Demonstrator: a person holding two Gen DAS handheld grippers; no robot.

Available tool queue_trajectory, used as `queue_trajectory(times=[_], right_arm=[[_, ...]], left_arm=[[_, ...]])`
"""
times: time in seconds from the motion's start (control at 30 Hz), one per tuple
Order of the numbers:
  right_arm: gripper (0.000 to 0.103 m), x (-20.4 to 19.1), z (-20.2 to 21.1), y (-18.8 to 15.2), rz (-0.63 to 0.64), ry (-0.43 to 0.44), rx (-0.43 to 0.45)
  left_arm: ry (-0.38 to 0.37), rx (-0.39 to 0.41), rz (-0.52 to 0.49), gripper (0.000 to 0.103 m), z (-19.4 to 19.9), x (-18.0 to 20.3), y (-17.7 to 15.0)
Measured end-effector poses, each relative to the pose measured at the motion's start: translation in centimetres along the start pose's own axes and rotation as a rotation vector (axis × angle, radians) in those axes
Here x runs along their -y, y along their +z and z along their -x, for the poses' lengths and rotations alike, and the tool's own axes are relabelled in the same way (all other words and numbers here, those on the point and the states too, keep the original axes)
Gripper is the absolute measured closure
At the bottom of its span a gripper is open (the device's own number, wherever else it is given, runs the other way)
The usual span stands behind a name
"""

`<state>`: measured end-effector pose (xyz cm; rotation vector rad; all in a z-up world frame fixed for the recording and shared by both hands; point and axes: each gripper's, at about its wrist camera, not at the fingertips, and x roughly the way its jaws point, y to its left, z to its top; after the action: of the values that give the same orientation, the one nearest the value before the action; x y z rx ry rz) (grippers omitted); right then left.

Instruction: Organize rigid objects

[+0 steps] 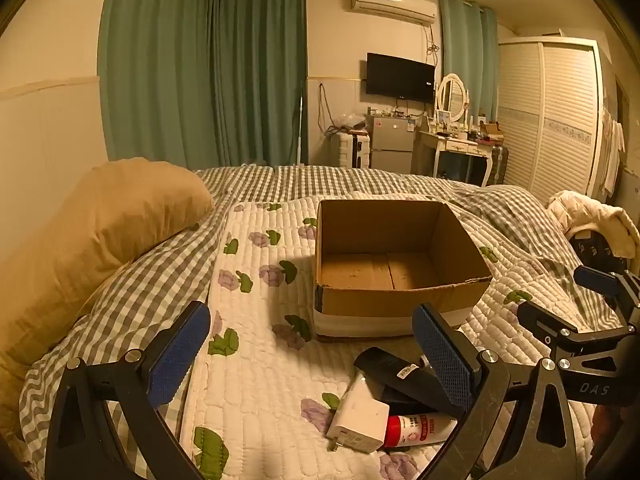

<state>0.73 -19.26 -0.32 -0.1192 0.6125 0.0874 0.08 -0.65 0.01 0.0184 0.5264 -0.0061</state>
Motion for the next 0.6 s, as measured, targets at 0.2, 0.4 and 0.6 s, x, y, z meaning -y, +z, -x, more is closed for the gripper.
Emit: queue_trajectory(times=[0.2, 0.4, 0.6], right_arm=[[0.0, -0.16, 0.17, -0.31, 0.004, 0.002, 0.002], [0.0, -0.23, 0.2, -0.3, 0.005, 0.004, 0.001], [0.0, -0.3, 0.16, -0.34, 0.005, 0.003, -0.001]], left_arm=[[-0.004, 0.003, 0.007, 0.0, 0.03, -0.36, -0.26], [-0.002, 0.001, 0.007, 0.0, 0.03, -0.52, -0.18], [-0.003, -0.001, 0.009, 0.0, 0.03, -0.52, -0.22]])
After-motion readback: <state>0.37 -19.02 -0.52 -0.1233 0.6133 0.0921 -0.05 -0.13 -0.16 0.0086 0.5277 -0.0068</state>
